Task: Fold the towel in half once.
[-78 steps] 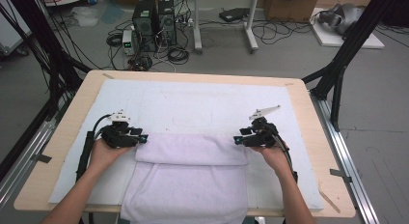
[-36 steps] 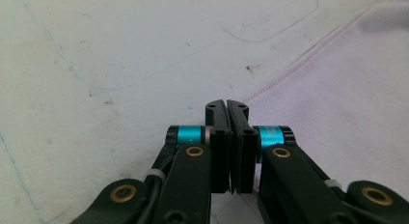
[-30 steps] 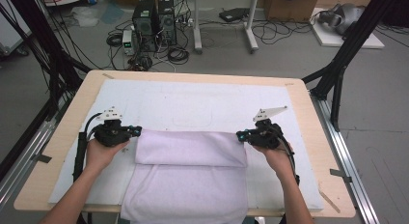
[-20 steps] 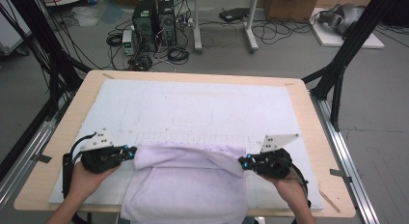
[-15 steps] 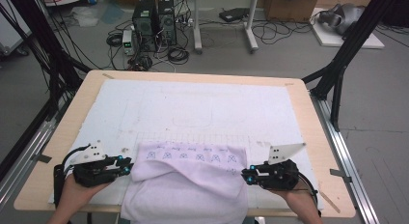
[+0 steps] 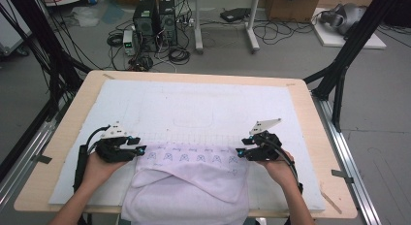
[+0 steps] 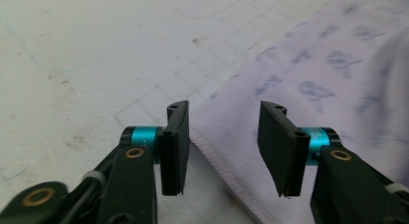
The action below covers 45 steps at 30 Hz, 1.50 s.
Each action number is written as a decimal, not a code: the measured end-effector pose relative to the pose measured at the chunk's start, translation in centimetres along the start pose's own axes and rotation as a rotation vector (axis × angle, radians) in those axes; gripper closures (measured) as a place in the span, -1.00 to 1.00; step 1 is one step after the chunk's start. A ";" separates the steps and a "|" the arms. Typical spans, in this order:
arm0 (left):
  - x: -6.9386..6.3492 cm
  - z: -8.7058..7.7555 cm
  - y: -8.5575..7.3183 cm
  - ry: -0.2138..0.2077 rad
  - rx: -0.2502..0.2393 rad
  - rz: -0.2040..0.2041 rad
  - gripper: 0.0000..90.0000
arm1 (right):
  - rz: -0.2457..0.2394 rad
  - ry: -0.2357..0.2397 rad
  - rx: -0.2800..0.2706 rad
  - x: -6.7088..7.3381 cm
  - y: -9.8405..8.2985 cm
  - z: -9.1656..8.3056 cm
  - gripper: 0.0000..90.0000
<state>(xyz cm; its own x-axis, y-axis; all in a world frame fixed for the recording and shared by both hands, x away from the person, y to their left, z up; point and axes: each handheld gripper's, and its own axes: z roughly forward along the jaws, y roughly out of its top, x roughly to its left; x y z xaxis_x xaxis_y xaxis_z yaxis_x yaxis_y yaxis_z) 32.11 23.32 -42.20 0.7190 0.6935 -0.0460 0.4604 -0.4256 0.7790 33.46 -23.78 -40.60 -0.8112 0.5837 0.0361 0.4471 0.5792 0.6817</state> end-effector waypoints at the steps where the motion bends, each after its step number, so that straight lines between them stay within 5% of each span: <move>1: 0.2 0.5 0.0 0.010 0.010 -0.005 0.14 | 0.016 0.006 -0.002 -0.4 -0.1 0.3 0.10; 5: 1.0 2.1 -0.4 0.019 0.090 -0.048 -0.04 | 0.056 0.036 0.031 -1.4 -0.7 1.3 0.03; 7: 1.0 2.3 -0.6 0.026 0.085 -0.039 -0.03 | 0.055 0.039 0.064 -1.6 -0.8 1.9 0.02; 9: 1.0 2.3 -0.6 0.000 0.079 -0.032 0.15 | 0.047 0.043 0.093 -1.7 -0.9 2.3 0.13; 10: 1.0 2.3 -0.6 -0.033 0.074 -0.030 0.44 | 0.051 0.050 0.095 -1.7 -1.0 2.5 0.25; 12: 0.6 2.3 -0.4 -0.044 0.083 0.003 0.76 | 0.044 0.108 0.086 -1.9 -0.9 2.6 0.71; 16: 0.7 2.4 0.2 -0.024 0.077 0.013 0.91 | 0.015 0.113 0.083 -2.0 -0.5 2.8 0.88; 18: 1.5 2.6 0.8 -0.011 0.056 -0.017 0.92 | 0.015 0.097 0.091 -2.7 -0.1 3.0 0.90; 26: 5.5 2.7 8.7 0.124 -0.028 -0.040 0.93 | 0.029 -0.113 0.011 -7.7 6.1 0.3 0.92; 29: 6.5 2.1 12.4 0.176 -0.065 -0.029 0.93 | 0.063 -0.148 -0.047 -9.4 8.3 -1.1 0.92; 33: 7.3 1.6 15.7 0.235 -0.080 -0.018 0.91 | 0.023 -0.214 -0.086 -10.4 11.8 -3.1 0.90; 36: 8.1 2.0 15.4 0.254 -0.059 -0.064 0.42 | 0.037 -0.214 -0.090 -11.0 12.0 -2.8 0.50; 42: 8.1 2.4 11.1 0.204 -0.026 -0.096 0.27 | 0.111 -0.112 -0.073 -10.5 8.7 -0.3 0.24; 43: 7.8 2.4 10.4 0.191 -0.020 -0.087 0.27 | 0.131 -0.088 -0.037 -10.4 8.2 0.1 0.21; 45: 7.2 2.5 9.2 0.167 -0.023 -0.086 0.25 | 0.100 -0.103 -0.034 -9.3 7.2 0.6 0.24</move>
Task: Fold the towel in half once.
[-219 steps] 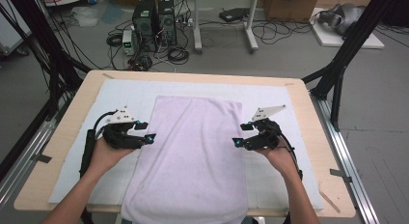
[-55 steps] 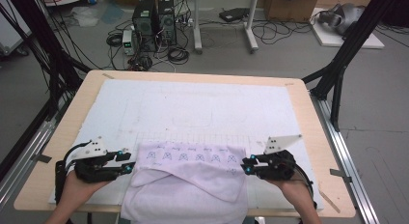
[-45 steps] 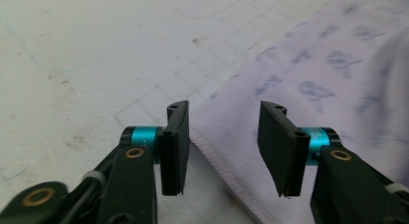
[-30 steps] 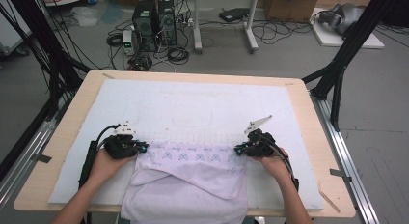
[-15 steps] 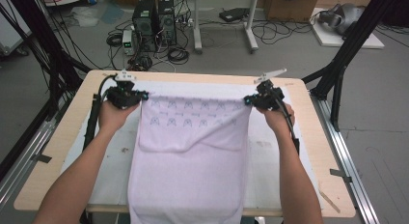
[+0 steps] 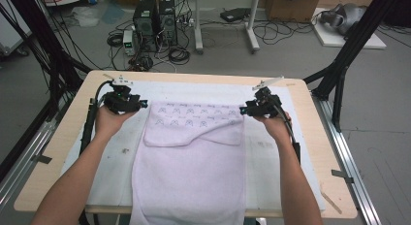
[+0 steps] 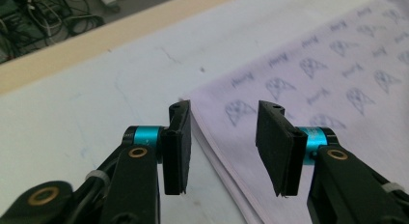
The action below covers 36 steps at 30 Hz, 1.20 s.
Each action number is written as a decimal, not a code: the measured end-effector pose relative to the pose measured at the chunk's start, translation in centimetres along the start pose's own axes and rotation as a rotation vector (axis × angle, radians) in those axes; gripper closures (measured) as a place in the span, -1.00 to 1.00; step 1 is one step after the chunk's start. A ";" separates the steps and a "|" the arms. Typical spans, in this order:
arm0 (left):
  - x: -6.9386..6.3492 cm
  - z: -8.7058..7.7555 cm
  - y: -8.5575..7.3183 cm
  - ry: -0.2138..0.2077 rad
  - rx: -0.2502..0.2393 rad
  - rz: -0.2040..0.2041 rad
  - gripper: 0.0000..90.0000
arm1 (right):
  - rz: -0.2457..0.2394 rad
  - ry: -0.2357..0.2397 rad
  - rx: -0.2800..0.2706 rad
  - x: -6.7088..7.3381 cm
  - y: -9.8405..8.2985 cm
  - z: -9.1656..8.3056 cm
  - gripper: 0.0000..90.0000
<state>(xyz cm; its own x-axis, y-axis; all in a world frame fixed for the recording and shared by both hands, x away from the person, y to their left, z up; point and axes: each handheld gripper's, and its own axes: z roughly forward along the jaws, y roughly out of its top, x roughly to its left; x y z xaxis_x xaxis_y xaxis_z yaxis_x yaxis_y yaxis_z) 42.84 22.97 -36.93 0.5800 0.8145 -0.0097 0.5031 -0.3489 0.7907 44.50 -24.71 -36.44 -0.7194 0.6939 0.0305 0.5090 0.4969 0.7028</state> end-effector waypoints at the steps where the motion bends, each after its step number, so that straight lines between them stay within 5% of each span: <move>1: -0.2 -0.1 -0.6 -0.017 -0.001 0.003 0.25 | 0.002 0.015 -0.001 0.3 -0.4 0.1 0.24; 7: -2.4 -1.0 -3.4 -0.092 -0.003 0.061 0.23 | -0.021 0.063 -0.001 2.8 -2.2 0.6 0.27; 10: -2.9 -1.0 -4.5 -0.175 0.007 0.066 0.51 | -0.026 0.106 -0.020 4.1 -3.1 0.8 0.31; 12: -3.2 -0.9 -5.2 -0.196 0.023 0.077 0.55 | -0.043 0.118 -0.021 4.9 -3.7 1.0 0.34; 16: -3.9 -0.7 -6.6 -0.234 0.049 0.104 0.46 | -0.036 0.136 -0.026 5.9 -4.9 1.4 0.35; 22: -4.5 -0.2 -7.9 -0.244 0.083 0.133 0.49 | -0.032 0.152 -0.023 6.6 -5.9 1.9 0.35; 25: -4.7 0.2 -8.5 -0.229 0.115 0.153 0.71 | -0.051 0.151 0.026 6.9 -6.1 2.4 0.35; 29: -4.7 0.2 -8.9 -0.217 0.087 0.159 0.82 | -0.068 0.141 0.092 7.2 -6.3 3.3 0.35; 36: -4.5 0.0 -9.0 -0.204 0.071 0.136 0.95 | -0.087 0.120 0.102 7.0 -6.3 3.6 0.83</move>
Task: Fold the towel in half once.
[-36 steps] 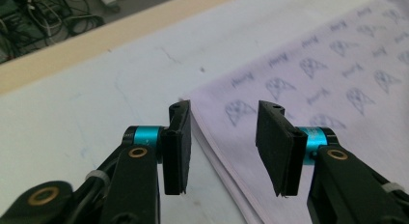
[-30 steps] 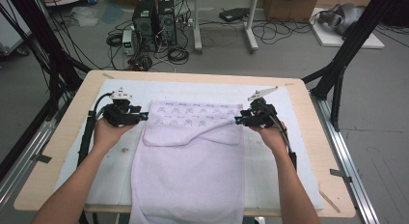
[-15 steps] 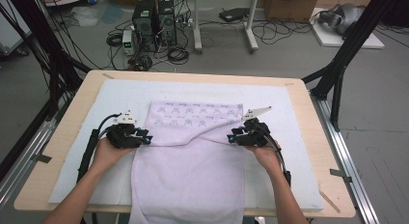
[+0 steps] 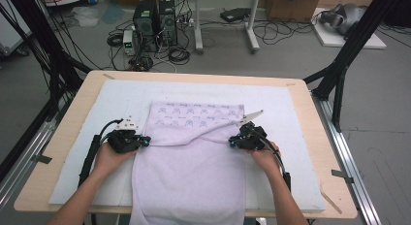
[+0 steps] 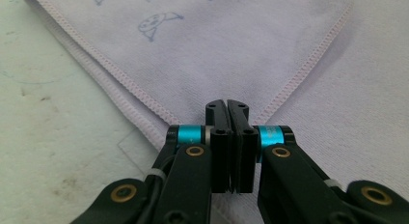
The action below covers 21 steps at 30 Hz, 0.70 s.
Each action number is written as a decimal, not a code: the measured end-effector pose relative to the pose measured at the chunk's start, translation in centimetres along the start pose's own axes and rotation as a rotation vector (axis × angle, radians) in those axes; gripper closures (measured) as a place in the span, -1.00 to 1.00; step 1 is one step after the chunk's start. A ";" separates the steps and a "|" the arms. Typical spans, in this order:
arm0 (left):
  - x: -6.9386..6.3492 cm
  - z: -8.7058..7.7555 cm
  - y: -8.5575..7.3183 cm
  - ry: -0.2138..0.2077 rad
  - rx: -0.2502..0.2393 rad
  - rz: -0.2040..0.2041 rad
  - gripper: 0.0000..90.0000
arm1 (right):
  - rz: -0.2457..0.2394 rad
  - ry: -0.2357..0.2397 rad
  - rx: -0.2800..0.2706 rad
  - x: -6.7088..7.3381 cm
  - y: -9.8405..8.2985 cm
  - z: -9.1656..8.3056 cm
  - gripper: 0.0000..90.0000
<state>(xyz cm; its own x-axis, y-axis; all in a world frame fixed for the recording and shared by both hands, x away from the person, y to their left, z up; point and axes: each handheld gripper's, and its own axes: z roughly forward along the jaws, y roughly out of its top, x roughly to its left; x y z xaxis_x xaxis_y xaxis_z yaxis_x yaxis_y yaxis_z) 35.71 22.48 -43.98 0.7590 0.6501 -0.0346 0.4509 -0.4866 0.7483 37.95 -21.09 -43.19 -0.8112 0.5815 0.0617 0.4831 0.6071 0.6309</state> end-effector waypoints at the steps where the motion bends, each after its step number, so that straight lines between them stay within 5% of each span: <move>1: 0.1 -0.2 0.0 0.007 -0.005 -0.008 0.95 | -0.009 -0.002 0.000 0.0 0.0 -0.1 0.87; 5: 0.3 -1.1 0.0 0.016 -0.040 -0.034 0.95 | -0.010 0.016 -0.026 0.1 0.0 -0.8 0.90; 13: -0.6 -2.7 0.3 0.024 -0.062 -0.002 0.95 | -0.046 0.051 -0.096 1.6 0.0 -3.8 0.90; 21: -2.4 -4.6 -0.1 0.019 -0.074 0.032 0.95 | -0.044 0.091 -0.146 3.2 -2.4 -6.5 0.90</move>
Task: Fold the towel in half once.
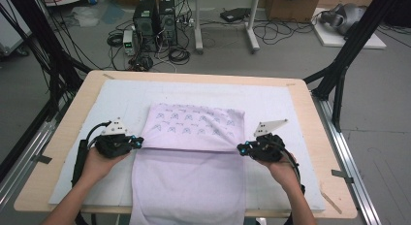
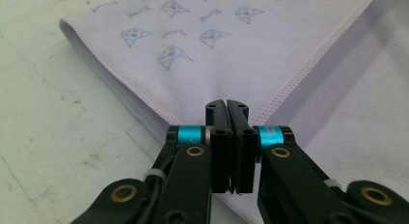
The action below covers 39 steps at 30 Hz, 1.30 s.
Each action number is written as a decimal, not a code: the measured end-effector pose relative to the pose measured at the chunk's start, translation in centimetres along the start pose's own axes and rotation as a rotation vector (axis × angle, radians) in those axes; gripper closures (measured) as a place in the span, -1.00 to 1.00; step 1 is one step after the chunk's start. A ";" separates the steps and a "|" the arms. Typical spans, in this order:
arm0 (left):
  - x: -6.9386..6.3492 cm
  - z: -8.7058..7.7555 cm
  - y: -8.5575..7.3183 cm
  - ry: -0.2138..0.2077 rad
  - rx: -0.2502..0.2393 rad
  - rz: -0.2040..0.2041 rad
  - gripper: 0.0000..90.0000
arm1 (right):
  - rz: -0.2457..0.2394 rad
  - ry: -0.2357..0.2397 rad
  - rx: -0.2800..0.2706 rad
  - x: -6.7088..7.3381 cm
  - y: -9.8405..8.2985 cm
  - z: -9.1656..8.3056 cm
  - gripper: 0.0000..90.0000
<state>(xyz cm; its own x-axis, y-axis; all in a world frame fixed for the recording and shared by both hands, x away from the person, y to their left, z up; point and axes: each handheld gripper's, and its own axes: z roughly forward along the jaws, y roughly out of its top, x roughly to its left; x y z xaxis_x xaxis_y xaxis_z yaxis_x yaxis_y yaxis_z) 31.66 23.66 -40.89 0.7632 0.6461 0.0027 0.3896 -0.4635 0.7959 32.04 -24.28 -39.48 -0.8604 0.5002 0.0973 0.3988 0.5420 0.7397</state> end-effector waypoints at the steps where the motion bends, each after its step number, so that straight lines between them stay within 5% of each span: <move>1: -0.3 -0.3 -0.2 -0.004 -0.004 0.002 0.95 | -0.008 0.003 0.001 0.3 -0.3 -0.1 0.90; 10: -2.4 -2.1 -2.3 -0.025 -0.016 0.012 0.95 | -0.039 0.030 -0.005 3.5 -1.9 -1.0 0.90; 29: -6.1 -5.3 -4.5 -0.073 -0.036 0.027 0.95 | -0.054 0.095 -0.006 7.5 -4.0 -2.7 0.87; 35: -4.4 -4.5 -3.0 -0.029 -0.049 -0.016 0.46 | -0.029 0.081 -0.018 6.4 -3.2 -2.2 0.48; 39: -2.7 -2.5 -1.2 0.013 -0.045 -0.035 0.28 | -0.022 -0.007 -0.013 3.7 -1.1 -1.5 0.28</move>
<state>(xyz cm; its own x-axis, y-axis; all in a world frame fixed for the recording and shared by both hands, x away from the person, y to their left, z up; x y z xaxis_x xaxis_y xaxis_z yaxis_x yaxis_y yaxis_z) 27.88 23.99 -40.37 0.7430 0.6690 -0.0179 0.3917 -0.4131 0.8222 27.94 -24.05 -38.96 -0.8668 0.4928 0.0760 0.3754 0.5447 0.7499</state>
